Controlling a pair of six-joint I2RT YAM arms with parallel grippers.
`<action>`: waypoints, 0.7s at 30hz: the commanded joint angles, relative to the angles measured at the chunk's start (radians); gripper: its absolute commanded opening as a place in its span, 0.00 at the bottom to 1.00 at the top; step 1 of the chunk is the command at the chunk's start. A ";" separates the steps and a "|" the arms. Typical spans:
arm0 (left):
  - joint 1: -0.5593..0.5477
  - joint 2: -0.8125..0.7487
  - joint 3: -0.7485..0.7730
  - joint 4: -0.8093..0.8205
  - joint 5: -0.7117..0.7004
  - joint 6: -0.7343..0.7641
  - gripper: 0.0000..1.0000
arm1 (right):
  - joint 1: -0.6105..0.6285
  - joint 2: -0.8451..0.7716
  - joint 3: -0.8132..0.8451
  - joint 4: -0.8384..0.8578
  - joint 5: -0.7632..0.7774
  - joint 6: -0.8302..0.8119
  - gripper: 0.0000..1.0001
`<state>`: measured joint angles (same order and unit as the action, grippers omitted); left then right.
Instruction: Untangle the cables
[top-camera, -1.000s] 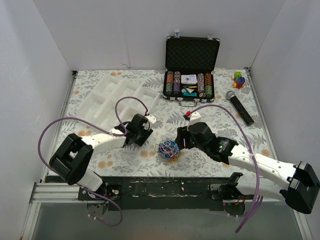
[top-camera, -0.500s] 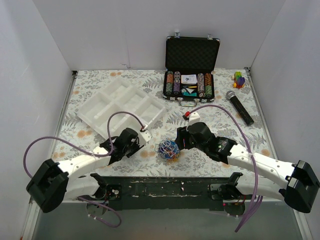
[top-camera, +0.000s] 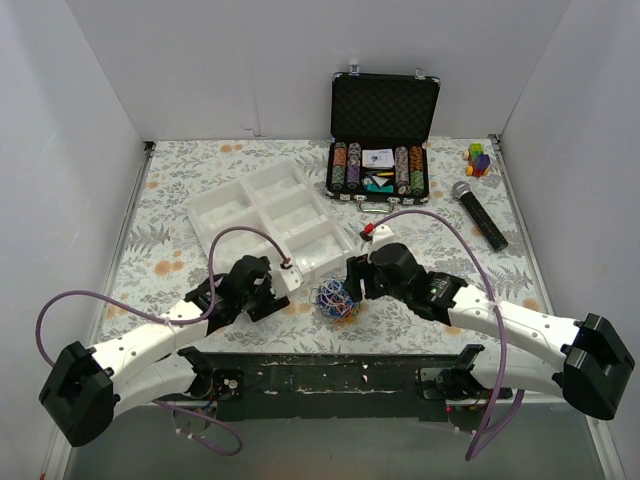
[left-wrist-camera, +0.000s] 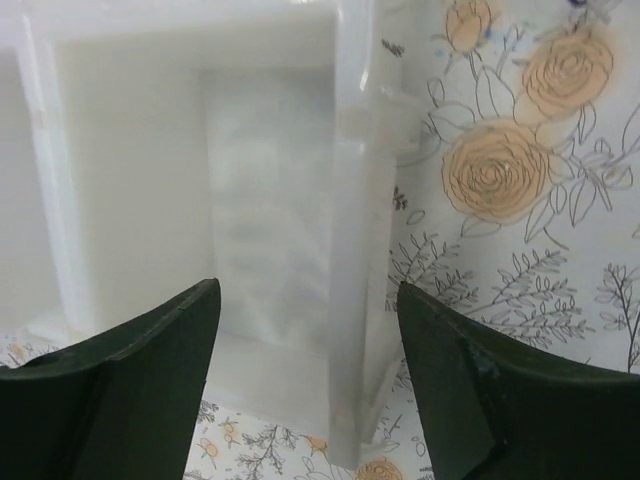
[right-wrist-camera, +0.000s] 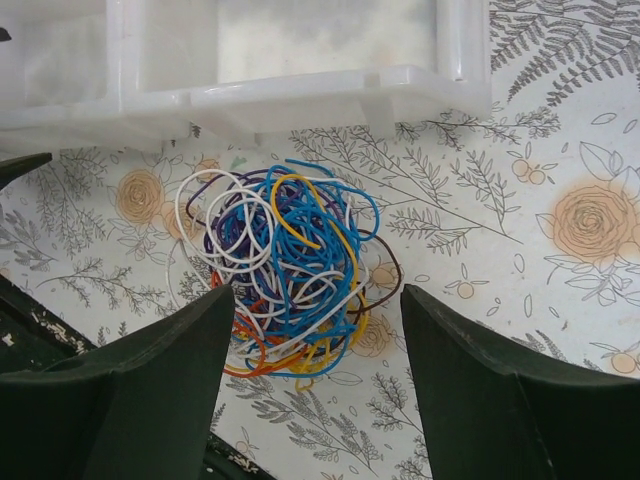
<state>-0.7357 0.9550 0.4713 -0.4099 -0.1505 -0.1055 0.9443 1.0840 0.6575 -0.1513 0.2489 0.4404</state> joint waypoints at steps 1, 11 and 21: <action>-0.002 0.033 0.101 0.034 -0.023 -0.086 0.76 | -0.002 0.030 -0.008 0.076 -0.077 0.003 0.77; -0.004 0.005 0.309 -0.116 0.194 -0.143 0.93 | 0.002 0.077 -0.107 0.179 -0.123 0.034 0.68; -0.056 0.059 0.242 0.042 0.560 0.101 0.98 | 0.002 0.030 -0.183 0.240 -0.152 0.055 0.51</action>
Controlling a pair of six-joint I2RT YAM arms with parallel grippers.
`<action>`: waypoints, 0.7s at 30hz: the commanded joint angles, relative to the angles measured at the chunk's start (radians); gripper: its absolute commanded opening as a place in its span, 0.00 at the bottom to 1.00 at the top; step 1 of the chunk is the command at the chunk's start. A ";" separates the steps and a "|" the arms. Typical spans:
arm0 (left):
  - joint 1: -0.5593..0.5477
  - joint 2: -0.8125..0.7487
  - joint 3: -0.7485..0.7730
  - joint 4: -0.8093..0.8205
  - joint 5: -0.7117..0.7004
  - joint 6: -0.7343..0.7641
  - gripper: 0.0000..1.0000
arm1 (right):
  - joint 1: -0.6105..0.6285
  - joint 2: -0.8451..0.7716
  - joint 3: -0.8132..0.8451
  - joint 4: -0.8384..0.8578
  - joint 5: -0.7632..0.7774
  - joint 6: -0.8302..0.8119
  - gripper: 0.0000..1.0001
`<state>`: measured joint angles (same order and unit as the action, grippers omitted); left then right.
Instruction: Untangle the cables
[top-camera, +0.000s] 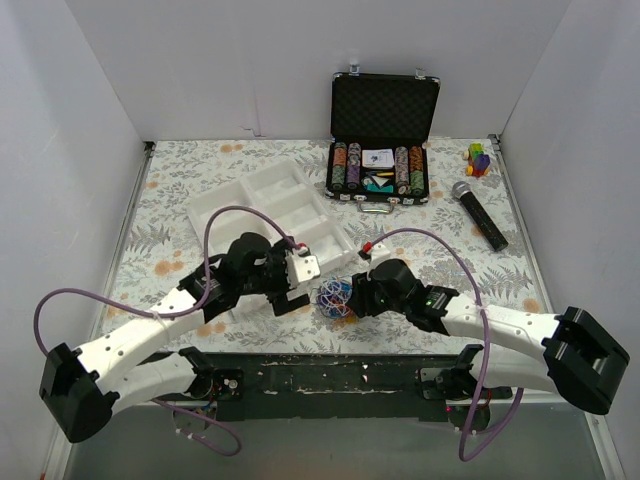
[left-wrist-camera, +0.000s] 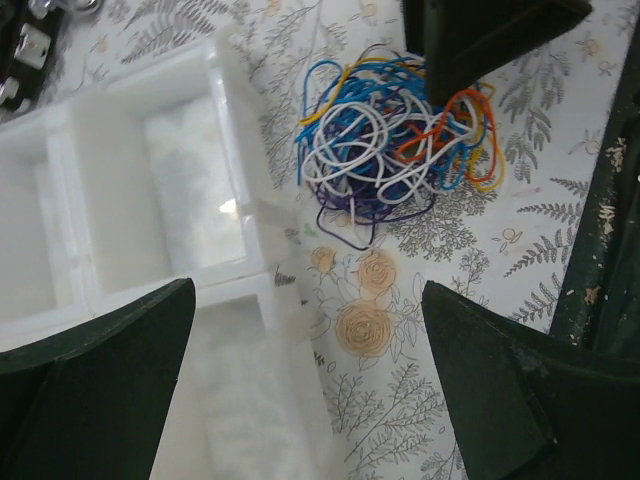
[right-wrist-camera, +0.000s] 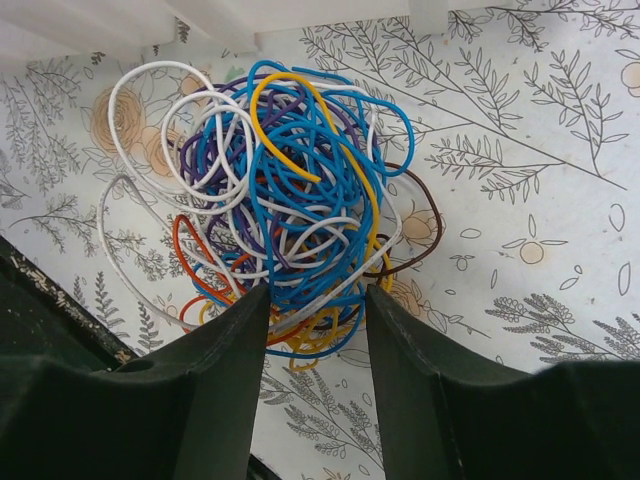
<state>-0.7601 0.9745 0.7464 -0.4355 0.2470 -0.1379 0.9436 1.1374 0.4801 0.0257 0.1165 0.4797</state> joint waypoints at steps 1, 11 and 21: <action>-0.041 0.056 -0.042 0.087 0.172 0.197 0.98 | 0.003 -0.025 -0.005 0.057 -0.017 0.014 0.51; -0.044 0.122 -0.134 0.296 0.273 0.650 0.51 | 0.003 -0.074 -0.026 0.023 0.015 0.023 0.49; -0.050 0.246 -0.114 0.360 0.276 0.713 0.45 | 0.003 -0.091 -0.049 0.022 0.008 0.037 0.48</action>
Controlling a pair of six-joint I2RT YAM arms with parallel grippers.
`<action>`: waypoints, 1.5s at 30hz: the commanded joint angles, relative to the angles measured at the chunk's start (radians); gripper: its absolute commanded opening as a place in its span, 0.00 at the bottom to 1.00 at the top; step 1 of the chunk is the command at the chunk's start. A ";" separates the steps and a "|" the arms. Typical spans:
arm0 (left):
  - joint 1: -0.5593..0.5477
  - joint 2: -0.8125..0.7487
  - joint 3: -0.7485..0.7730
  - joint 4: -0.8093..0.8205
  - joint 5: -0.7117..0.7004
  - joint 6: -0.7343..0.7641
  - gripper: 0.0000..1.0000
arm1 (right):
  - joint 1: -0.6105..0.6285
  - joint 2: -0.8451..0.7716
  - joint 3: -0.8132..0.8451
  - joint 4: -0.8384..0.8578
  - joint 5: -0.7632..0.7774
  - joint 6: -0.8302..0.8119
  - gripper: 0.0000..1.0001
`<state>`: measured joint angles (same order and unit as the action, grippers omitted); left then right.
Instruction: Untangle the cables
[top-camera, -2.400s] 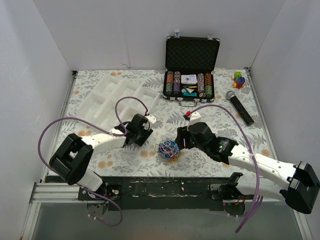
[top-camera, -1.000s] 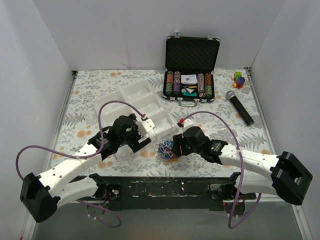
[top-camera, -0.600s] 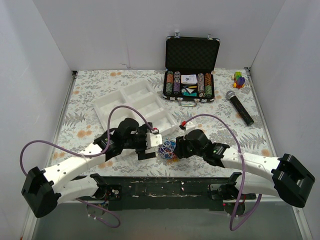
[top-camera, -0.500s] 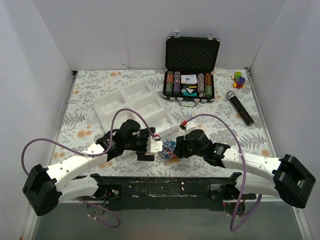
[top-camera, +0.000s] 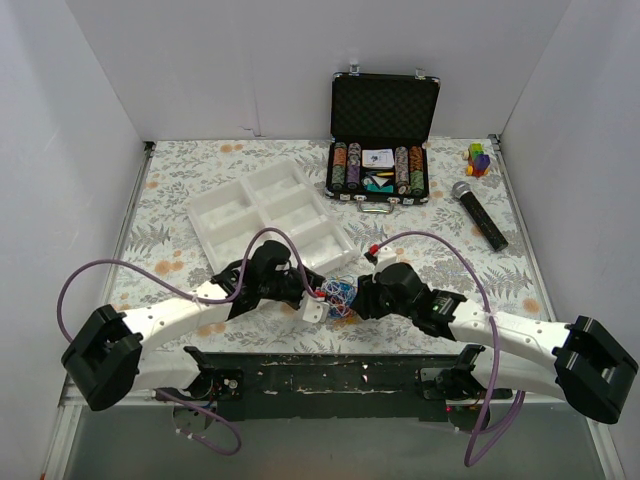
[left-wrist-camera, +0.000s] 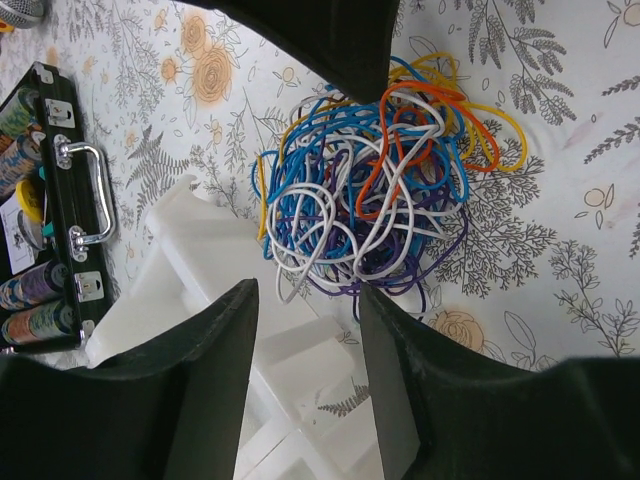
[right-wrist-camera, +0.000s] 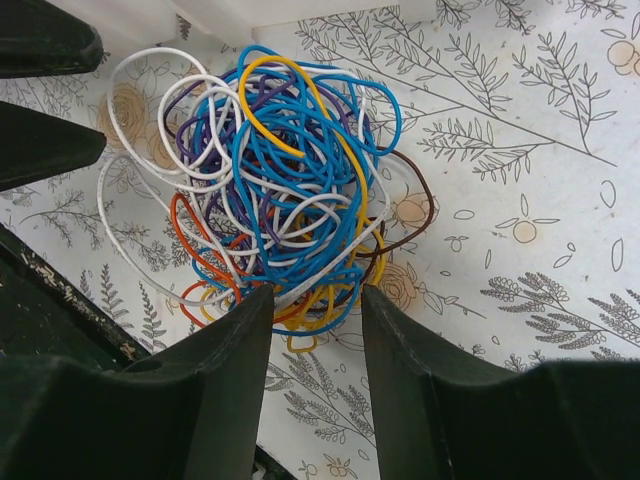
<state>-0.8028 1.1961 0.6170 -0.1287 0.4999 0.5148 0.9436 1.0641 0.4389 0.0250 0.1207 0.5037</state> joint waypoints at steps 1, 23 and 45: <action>-0.006 0.036 0.020 0.063 0.023 0.059 0.44 | 0.003 -0.016 -0.008 0.023 0.000 0.013 0.48; -0.016 -0.012 0.171 0.060 -0.066 -0.056 0.00 | 0.001 -0.029 -0.023 0.016 0.023 0.027 0.45; -0.104 -0.145 0.493 -0.150 -0.096 -0.578 0.00 | 0.001 -0.251 -0.012 0.007 0.103 -0.053 0.67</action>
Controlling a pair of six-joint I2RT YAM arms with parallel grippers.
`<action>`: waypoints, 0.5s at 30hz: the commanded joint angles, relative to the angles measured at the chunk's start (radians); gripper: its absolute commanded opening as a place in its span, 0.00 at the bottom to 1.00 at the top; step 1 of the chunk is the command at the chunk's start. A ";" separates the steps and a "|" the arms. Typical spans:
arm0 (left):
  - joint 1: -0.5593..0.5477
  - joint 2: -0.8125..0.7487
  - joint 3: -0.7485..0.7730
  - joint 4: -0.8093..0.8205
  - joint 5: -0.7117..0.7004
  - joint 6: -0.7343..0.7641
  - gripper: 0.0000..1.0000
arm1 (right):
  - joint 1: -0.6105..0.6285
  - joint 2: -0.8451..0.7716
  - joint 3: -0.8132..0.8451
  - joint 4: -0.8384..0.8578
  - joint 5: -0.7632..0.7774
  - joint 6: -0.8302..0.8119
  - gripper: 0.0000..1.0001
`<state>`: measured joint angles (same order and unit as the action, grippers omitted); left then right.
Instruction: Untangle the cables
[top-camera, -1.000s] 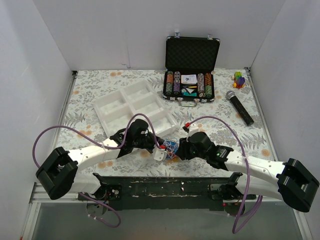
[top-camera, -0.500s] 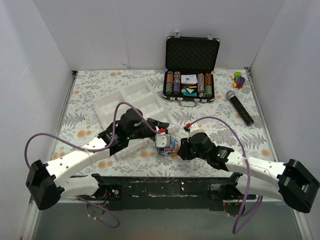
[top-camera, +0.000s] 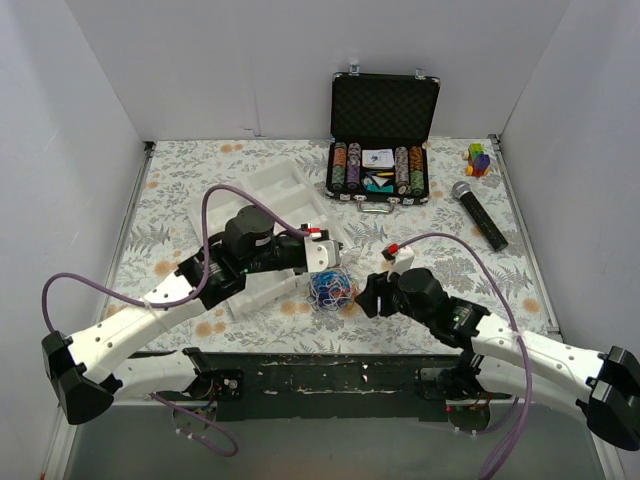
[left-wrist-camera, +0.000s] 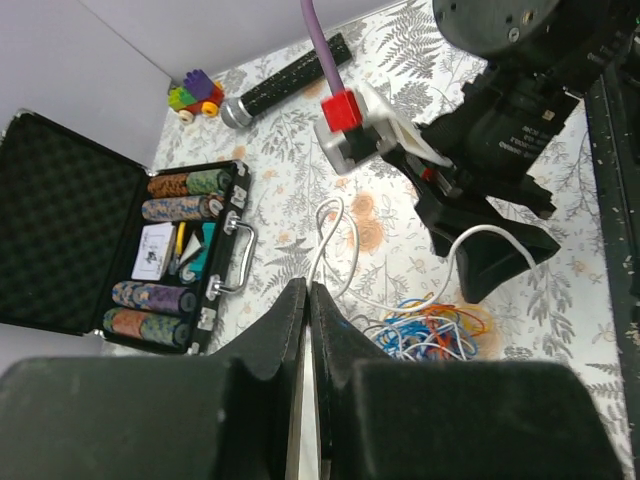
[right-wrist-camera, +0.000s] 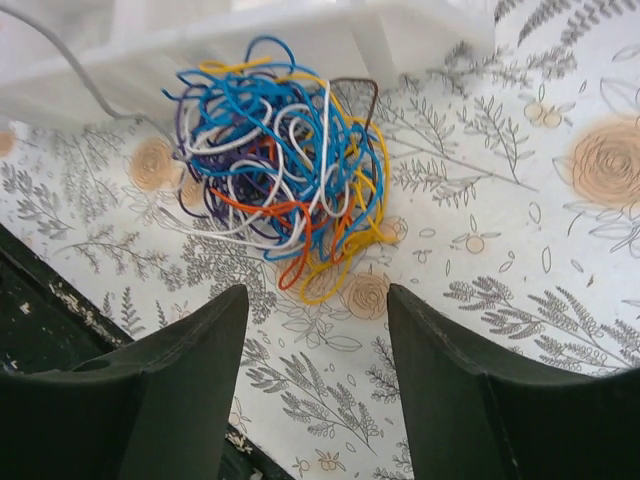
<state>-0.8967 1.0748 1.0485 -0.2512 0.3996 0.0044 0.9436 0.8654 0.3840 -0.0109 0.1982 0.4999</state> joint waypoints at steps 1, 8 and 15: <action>-0.011 -0.026 0.073 -0.025 -0.002 -0.067 0.00 | 0.003 -0.052 0.046 0.051 0.026 -0.064 0.71; -0.013 -0.048 0.162 0.012 -0.028 -0.083 0.00 | 0.003 0.047 0.084 0.221 -0.068 -0.179 0.81; -0.013 -0.062 0.229 0.012 -0.021 -0.067 0.00 | 0.003 0.125 0.138 0.281 -0.103 -0.208 0.82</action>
<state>-0.9054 1.0428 1.2167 -0.2562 0.3805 -0.0673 0.9436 0.9764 0.4603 0.1638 0.1184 0.3344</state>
